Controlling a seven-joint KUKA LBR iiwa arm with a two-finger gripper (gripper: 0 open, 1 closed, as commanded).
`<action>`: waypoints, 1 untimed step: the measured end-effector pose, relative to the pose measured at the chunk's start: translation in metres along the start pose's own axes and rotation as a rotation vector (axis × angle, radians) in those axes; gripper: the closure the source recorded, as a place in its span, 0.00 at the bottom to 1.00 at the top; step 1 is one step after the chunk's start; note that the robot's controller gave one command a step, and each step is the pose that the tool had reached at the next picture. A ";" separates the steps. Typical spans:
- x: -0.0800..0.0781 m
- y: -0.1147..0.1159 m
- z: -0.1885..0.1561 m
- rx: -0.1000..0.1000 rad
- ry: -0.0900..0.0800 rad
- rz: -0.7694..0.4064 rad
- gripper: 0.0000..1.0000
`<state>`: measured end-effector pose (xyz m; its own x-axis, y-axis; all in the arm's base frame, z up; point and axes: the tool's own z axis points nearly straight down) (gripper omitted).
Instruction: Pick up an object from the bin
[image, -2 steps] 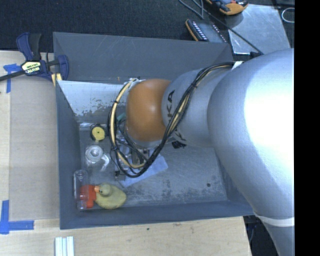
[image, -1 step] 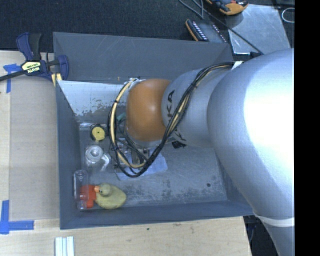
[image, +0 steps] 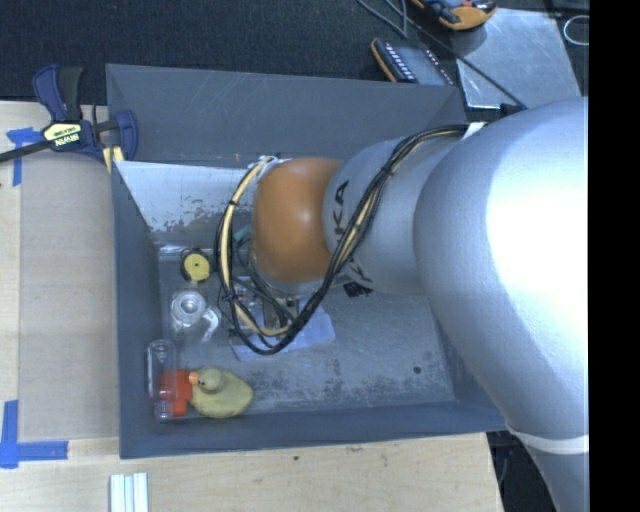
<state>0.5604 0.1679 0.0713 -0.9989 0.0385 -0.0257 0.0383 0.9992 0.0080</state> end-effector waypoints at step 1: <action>0.000 0.000 0.000 0.000 0.000 0.000 1.00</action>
Offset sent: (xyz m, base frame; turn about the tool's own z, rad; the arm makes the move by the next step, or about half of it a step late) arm 0.0012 0.0013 0.0623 -0.2787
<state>0.5604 0.1679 0.0713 -0.9989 0.0385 -0.0257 0.0383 0.9992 0.0080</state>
